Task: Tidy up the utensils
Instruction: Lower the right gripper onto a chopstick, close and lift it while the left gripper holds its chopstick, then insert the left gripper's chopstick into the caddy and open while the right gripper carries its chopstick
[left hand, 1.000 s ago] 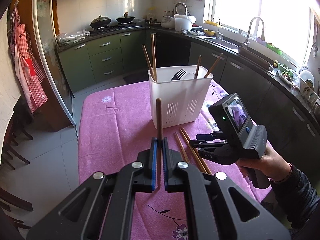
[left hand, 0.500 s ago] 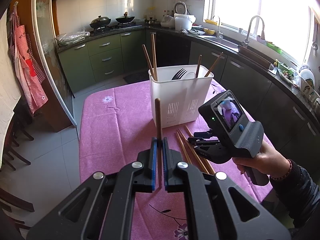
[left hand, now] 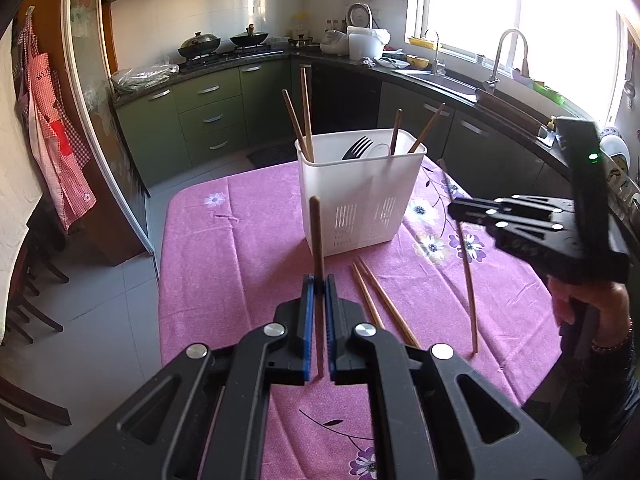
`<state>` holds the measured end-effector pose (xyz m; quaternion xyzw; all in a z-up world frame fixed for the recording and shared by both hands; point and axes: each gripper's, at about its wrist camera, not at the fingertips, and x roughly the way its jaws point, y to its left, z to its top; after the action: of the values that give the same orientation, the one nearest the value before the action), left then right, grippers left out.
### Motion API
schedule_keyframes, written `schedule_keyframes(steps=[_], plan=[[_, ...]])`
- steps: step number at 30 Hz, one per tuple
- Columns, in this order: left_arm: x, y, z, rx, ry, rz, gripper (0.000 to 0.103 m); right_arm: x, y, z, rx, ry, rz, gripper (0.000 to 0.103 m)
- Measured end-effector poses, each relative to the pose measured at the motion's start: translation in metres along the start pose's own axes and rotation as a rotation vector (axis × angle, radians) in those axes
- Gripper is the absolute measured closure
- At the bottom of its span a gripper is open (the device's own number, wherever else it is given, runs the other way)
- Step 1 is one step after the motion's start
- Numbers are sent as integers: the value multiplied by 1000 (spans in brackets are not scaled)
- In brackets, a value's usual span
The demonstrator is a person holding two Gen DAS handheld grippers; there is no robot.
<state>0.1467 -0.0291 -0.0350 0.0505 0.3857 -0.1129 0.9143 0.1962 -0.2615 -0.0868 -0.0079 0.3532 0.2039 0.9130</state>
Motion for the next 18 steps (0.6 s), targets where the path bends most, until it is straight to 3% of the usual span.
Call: schedule_keyframes(steps=[3,8,18], plan=[[0,-1,1,2,1,1,97,-40,-5,-4,-13,-84,-5,97],[0,-1,1,6,0,1,97,-87,-8,-27,-34,-154,-20,97],[-3,-2,0,4,-9,-2,97,-116,-11,-46,-18,-168,-5,97]])
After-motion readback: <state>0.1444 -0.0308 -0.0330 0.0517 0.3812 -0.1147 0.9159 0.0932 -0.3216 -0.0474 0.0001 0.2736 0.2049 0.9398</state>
